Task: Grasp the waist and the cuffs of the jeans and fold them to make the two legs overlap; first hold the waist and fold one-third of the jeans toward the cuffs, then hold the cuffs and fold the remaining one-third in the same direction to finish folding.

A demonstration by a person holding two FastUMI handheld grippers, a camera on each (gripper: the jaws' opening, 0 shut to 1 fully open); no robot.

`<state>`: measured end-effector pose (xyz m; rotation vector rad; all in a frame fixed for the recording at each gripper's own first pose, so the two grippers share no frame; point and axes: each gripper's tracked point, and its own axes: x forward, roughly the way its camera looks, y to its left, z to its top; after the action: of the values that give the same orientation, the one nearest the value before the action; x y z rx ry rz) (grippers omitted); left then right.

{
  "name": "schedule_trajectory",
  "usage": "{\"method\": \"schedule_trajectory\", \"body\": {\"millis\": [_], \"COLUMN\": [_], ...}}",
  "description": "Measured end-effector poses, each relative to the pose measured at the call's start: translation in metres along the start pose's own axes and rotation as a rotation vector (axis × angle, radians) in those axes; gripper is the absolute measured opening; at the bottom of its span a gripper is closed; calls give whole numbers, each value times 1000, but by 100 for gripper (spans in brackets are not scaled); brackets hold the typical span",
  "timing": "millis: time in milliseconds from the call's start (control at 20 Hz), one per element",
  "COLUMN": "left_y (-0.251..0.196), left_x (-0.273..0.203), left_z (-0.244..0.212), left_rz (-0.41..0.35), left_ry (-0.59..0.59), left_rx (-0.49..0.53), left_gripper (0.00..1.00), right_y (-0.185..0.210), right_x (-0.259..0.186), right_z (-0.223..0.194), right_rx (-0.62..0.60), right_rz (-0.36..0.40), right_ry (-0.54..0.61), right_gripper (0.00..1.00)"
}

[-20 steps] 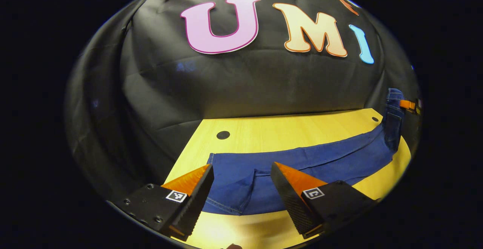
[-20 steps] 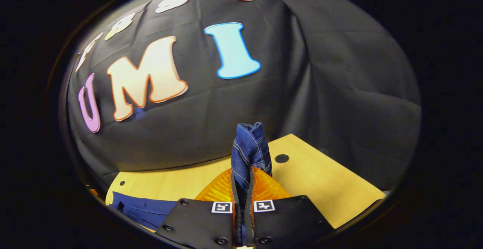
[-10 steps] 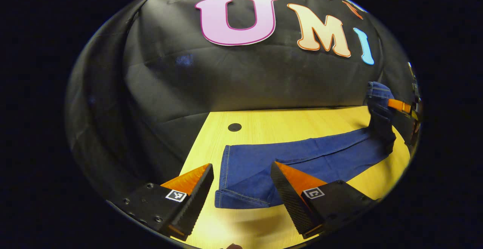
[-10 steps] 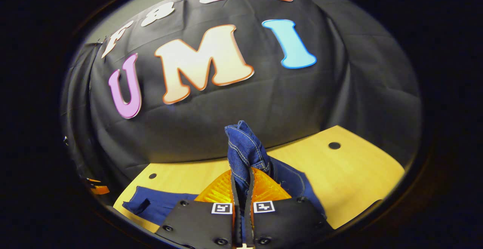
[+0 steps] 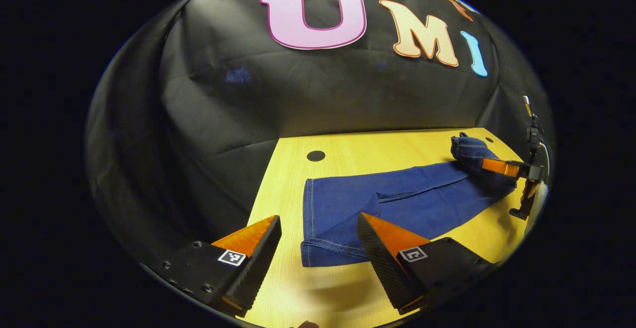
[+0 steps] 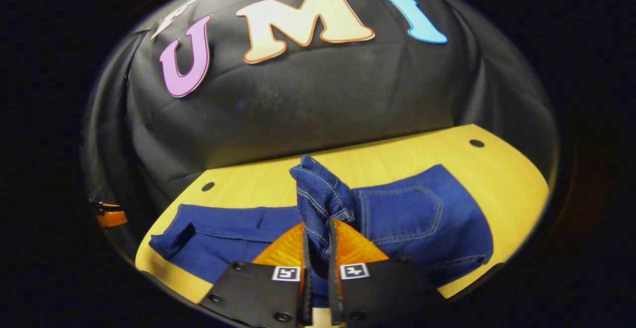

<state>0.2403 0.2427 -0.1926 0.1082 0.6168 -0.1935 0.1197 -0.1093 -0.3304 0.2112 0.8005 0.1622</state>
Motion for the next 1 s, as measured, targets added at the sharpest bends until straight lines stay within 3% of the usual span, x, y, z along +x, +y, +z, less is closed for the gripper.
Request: {"method": "schedule_trajectory", "body": {"millis": [50,200,250,550,750,850,900,950,1000], "left_y": [1,1,0,-7,-7,-9,-11,-15,-16], "left_x": [3,17,23,69,82,87,84,86,86], "left_z": [-3,-16,-22,-70,-95,-98,-98,-98,-99], "left_rz": [-11,-50,-71,-144,-137,-152,-157,-170,-168], "left_ry": [6,32,47,199,313,306,313,309,323], "left_rx": [-3,-18,-30,-73,-88,-80,-64,-57,-55], "left_gripper": [96,95,95,96,95,99,96,96,89], "right_y": [7,15,14,-13,-31,-36,-37,-38,-37], "right_x": [11,-15,-25,-59,-70,-69,-68,-66,-64], "right_z": [-6,18,19,32,35,31,28,23,19], "right_rx": [14,-22,-29,-68,-70,-67,-64,-63,-62], "right_rz": [13,31,31,-30,-72,-79,-79,-81,-78], "right_ry": [-11,-75,-74,-87,-97,-88,-80,-70,-59], "right_gripper": [34,92,98,98,98,98,93,98,98]}}
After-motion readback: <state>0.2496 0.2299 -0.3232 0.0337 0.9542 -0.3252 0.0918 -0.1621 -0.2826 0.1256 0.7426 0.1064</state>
